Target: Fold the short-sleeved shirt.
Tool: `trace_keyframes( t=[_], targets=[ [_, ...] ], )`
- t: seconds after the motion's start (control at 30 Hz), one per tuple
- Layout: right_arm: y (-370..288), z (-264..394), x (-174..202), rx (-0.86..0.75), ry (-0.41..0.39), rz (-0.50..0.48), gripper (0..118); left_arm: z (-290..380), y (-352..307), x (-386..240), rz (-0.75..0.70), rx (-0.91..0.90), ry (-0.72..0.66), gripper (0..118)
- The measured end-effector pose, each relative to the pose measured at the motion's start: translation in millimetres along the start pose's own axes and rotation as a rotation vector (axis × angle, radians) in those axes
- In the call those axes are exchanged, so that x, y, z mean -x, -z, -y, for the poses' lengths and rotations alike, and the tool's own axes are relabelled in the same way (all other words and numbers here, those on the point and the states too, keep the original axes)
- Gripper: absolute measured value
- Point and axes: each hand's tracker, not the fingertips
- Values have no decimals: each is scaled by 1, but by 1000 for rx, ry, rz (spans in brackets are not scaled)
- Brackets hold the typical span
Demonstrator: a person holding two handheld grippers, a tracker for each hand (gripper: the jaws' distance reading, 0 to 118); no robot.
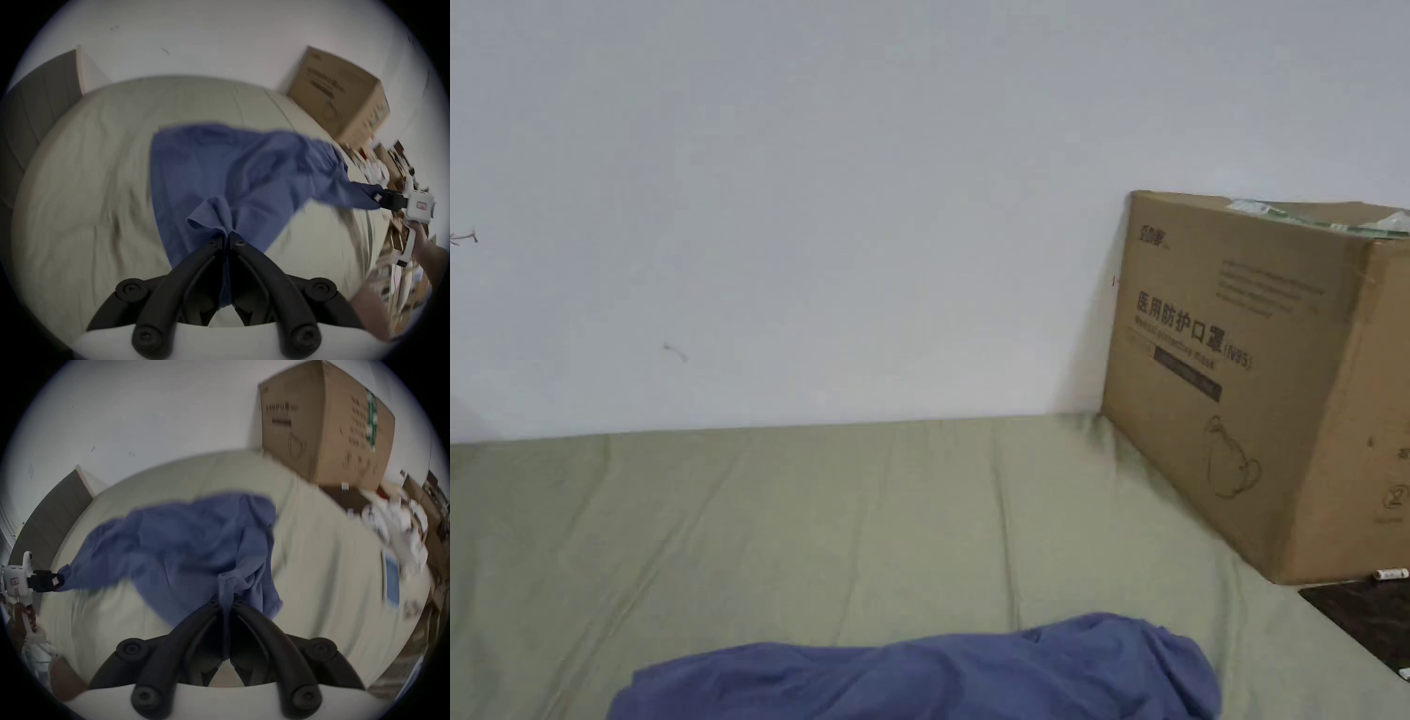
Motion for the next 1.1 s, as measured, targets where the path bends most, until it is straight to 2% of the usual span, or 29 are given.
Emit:
trace_keyframes(
  t=[0.1,0.2,0.3,0.4,0.47,0.53,0.6,0.63,0.67,0.7,0.73,0.77,0.8,0.9,0.97,1.03,1.07,1.1],
  targets=[
    [-49,55,-16,29,75,-54,2,42,-45,-5,-2,8,-16,3],
    [-104,89,-26,17,66,-20,2,70,-90,-5,-16,51,-44,3],
    [-140,107,-32,30,80,10,2,86,-112,10,23,106,-175,3],
    [-139,111,-39,112,180,-7,2,91,-109,7,12,151,-197,3],
    [-118,109,-40,140,209,10,2,91,-97,9,-5,193,-211,3],
    [-93,103,-43,173,220,19,2,86,-85,12,2,202,-224,3],
    [-79,96,-41,191,190,74,2,83,-77,18,-7,211,-239,4],
    [-72,93,-47,186,197,87,5,81,-76,21,-8,209,-252,12],
    [-73,89,-46,187,199,88,13,80,-76,24,-9,216,-278,34],
    [-77,86,-45,180,205,81,30,80,-78,27,-31,217,-300,71],
    [-81,84,-47,165,220,60,71,82,-80,31,-38,212,-316,107],
    [-86,83,-47,153,229,52,101,83,-84,32,-41,194,-337,110],
    [-92,81,-45,130,230,57,118,83,-93,34,-48,161,-359,108],
    [-117,76,-38,-39,198,77,118,81,-118,36,-28,99,-428,108],
    [-134,72,-29,-133,178,61,118,77,-140,31,-22,-3,-438,108],
    [-157,66,-19,-227,173,34,118,71,-163,15,-3,-182,-396,108],
    [-167,65,-12,-293,158,-28,117,68,-178,6,7,-305,-350,108],
    [-177,66,-3,-369,154,-49,116,68,-190,-3,12,-419,-306,107]
  ],
)
